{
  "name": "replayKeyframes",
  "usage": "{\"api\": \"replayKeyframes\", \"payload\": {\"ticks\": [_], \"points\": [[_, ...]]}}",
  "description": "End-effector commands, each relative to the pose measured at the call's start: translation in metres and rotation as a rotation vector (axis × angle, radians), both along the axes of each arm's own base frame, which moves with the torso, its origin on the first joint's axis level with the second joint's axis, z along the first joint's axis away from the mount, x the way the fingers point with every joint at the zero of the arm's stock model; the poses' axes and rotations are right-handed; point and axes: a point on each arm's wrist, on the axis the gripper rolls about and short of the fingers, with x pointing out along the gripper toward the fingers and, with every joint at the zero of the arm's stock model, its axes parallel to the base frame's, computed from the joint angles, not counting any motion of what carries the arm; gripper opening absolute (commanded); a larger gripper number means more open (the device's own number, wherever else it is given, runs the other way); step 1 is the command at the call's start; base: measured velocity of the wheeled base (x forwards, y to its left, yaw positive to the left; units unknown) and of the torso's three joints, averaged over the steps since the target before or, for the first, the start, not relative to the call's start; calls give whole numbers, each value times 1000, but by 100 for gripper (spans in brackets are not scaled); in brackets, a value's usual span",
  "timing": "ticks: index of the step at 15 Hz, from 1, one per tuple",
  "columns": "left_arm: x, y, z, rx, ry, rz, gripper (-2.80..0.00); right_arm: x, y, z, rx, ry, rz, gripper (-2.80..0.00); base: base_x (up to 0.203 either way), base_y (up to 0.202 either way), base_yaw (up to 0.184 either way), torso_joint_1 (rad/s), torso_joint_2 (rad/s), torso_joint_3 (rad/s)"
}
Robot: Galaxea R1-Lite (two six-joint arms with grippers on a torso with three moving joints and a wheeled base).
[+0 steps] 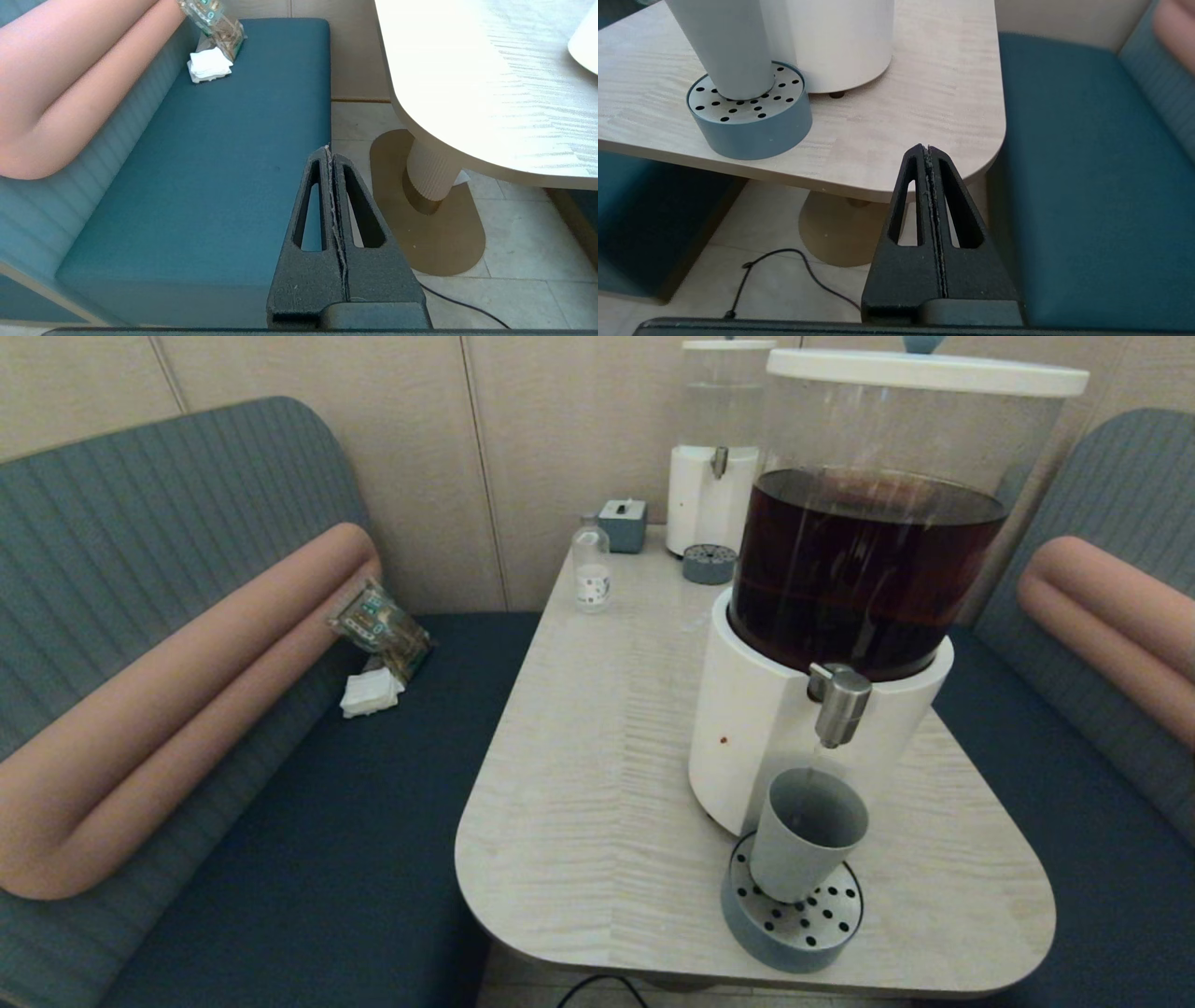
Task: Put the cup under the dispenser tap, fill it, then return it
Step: Turn off the faucet
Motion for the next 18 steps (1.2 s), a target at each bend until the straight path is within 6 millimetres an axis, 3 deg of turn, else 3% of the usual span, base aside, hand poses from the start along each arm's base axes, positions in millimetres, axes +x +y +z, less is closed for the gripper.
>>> {"api": "replayKeyframes", "payload": {"ticks": [1, 7, 11, 18], "points": [[0, 0, 0, -1, 1, 0, -280, 0, 0, 0, 5, 0, 2, -280, 0, 0, 0, 0, 0, 0], [0, 0, 0, -1, 1, 0, -280, 0, 0, 0, 48, 8, -17, -280, 0, 0, 0, 0, 0, 0], [0, 0, 0, -1, 1, 0, -280, 2, -1, -7, -43, 13, -46, -280, 0, 0, 0, 0, 0, 0], [0, 0, 0, -1, 1, 0, -280, 3, -1, -8, -51, 17, -45, -280, 0, 0, 0, 0, 0, 0]]}}
